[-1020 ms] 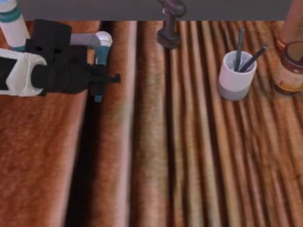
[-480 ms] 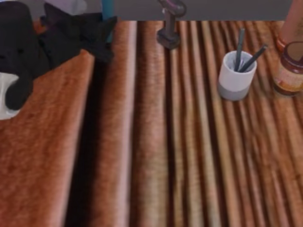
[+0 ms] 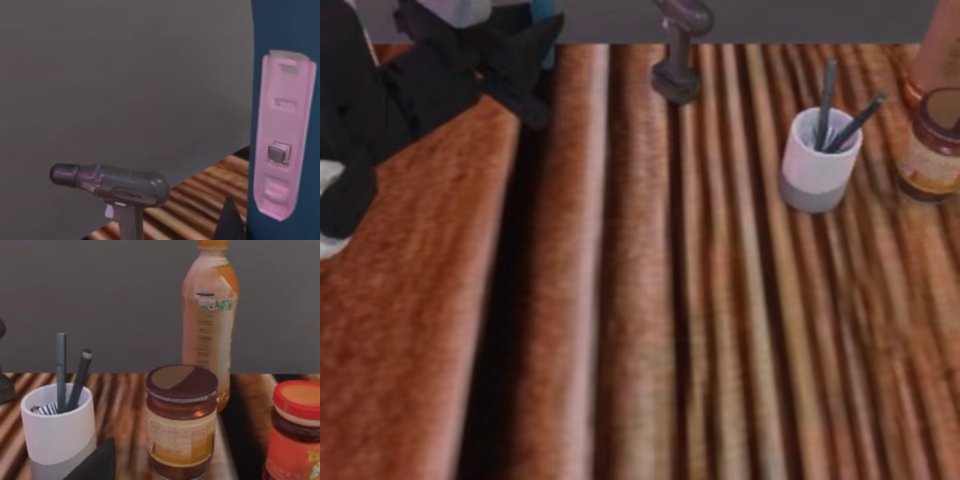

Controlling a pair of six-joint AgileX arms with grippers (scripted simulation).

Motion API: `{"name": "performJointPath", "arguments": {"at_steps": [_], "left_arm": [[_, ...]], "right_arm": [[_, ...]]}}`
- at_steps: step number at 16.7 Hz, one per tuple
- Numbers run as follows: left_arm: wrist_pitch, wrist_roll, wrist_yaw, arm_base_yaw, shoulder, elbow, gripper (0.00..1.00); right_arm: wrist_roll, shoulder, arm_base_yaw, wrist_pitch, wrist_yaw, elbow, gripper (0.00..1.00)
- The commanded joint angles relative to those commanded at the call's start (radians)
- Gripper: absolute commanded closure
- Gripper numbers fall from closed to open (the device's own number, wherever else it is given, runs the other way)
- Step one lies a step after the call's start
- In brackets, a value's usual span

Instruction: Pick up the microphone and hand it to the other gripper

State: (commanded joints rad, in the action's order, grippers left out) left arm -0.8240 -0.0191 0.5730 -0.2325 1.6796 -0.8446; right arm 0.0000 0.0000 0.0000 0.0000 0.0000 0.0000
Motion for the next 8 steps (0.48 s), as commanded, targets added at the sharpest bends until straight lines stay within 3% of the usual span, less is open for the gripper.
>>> {"name": "performJointPath", "arguments": {"at_steps": [3,8], "left_arm": [[-0.018,0.008,-0.039,-0.038,-0.008,0.011,1.00],[-0.095,0.054,-0.247,-0.230,-0.053,0.076,1.00]], "right_arm": [[0.000,0.000,0.000,0.000,0.000,0.000,0.00],[0.000,0.000,0.000,0.000,0.000,0.000,0.00]]}}
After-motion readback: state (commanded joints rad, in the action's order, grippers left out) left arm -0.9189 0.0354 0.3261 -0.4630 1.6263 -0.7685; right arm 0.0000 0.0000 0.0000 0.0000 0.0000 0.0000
